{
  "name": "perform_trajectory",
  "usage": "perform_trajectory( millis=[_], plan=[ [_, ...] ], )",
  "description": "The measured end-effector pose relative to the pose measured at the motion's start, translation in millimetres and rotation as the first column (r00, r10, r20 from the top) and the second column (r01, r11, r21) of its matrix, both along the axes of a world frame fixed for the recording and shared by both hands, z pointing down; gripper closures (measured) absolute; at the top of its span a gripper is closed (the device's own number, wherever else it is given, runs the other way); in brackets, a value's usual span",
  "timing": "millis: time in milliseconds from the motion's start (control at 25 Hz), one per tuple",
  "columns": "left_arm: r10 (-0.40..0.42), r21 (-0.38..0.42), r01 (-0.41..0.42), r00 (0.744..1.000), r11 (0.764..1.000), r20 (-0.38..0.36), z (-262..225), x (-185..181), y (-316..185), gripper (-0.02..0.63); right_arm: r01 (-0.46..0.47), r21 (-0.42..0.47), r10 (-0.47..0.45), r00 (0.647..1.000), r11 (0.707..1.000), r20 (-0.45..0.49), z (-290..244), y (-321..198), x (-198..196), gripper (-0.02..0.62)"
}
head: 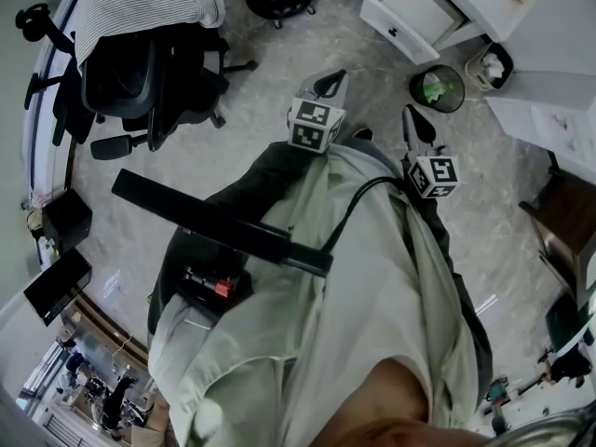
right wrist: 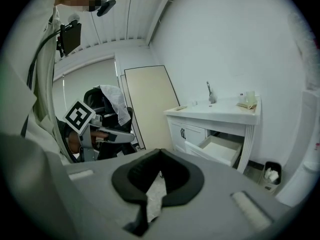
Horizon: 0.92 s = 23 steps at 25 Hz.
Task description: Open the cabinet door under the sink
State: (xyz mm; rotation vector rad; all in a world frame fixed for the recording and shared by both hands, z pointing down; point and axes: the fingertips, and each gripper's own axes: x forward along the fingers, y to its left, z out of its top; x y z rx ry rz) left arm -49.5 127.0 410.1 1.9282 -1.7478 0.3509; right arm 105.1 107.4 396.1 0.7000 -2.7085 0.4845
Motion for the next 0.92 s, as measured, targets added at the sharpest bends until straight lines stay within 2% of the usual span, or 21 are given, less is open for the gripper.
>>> perform_trajectory(
  millis=[920],
  plan=[
    [0.05,-0.011,-0.05,0.999,0.999,-0.008,3,11,-3,0.6,-0.055,-0.013,0.055,0.998,0.998,-0.008,4,3,15,0.594]
  ],
)
